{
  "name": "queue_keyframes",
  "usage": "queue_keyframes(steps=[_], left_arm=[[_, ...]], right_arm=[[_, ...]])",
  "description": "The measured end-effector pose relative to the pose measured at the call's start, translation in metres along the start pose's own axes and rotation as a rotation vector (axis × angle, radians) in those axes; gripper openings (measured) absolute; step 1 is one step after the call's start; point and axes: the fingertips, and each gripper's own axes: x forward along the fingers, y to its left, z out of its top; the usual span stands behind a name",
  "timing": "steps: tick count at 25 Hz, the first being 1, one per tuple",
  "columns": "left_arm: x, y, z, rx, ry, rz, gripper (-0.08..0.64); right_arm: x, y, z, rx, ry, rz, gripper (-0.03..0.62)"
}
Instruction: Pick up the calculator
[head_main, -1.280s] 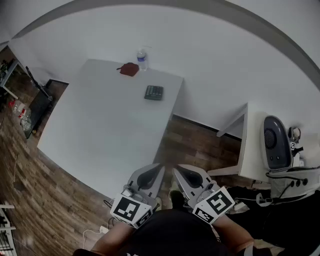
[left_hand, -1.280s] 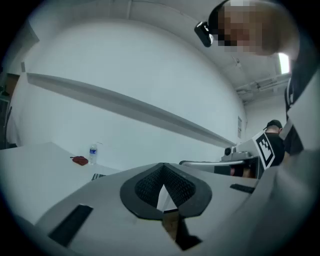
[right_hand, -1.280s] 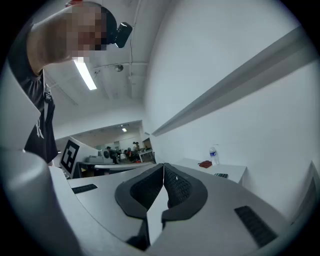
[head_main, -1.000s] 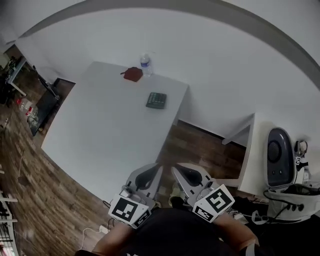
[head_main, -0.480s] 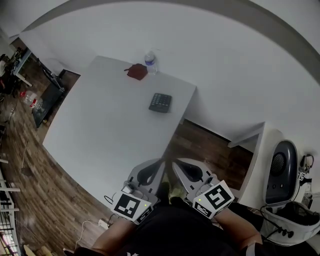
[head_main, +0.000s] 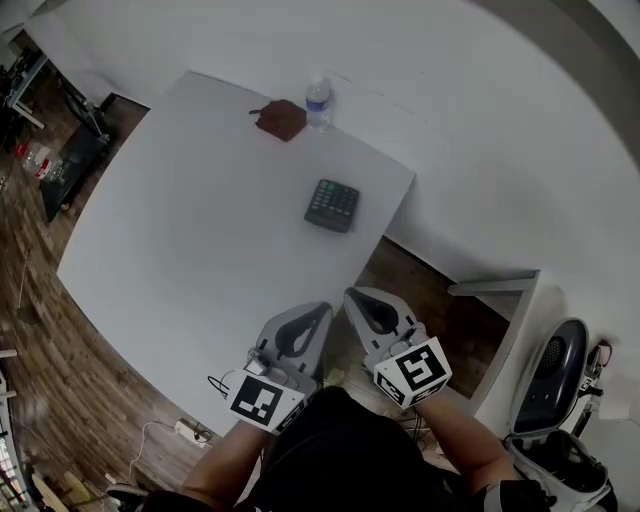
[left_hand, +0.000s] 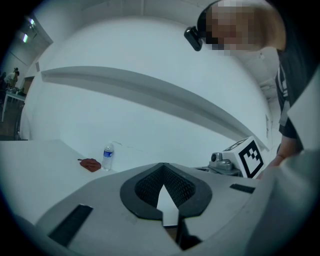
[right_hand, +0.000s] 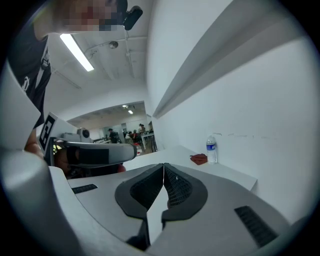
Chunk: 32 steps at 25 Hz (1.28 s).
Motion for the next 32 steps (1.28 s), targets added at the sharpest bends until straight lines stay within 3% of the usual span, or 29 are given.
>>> queue_keyframes(steps=[5,9,15,19,22,27,32], left_arm=[[0.019,0.043,-0.018,-0.037,0.005,0.019,0.005],[0.025,0.068,-0.036,-0.087,0.031,0.046,0.005],[0.023,0.099,-0.058,-0.129,0.051,0.081,0.005],[0.021,0.115,-0.062,-0.158,0.058,0.108,0.005],[0.017,0.12,-0.073,-0.185,0.073,0.127,0.005],[0.017,0.125,-0.076,-0.209,0.053,0.129,0.005],[0.015,0.132,-0.078,-0.225,0.06,0.14,0.005]], right_arm=[[0.063,-0.039,-0.041,-0.038,0.082,-0.063,0.015],[0.104,-0.071,-0.08,-0.141,0.173,-0.137,0.017],[0.154,-0.102,-0.133,-0.491,0.332,-0.242,0.125],[0.175,-0.118,-0.16,-0.725,0.426,-0.273,0.156],[0.184,-0.126,-0.181,-0.84,0.487,-0.273,0.163],[0.197,-0.133,-0.199,-0.948,0.521,-0.274,0.163],[0.209,-0.134,-0.202,-0.996,0.539,-0.283,0.161]])
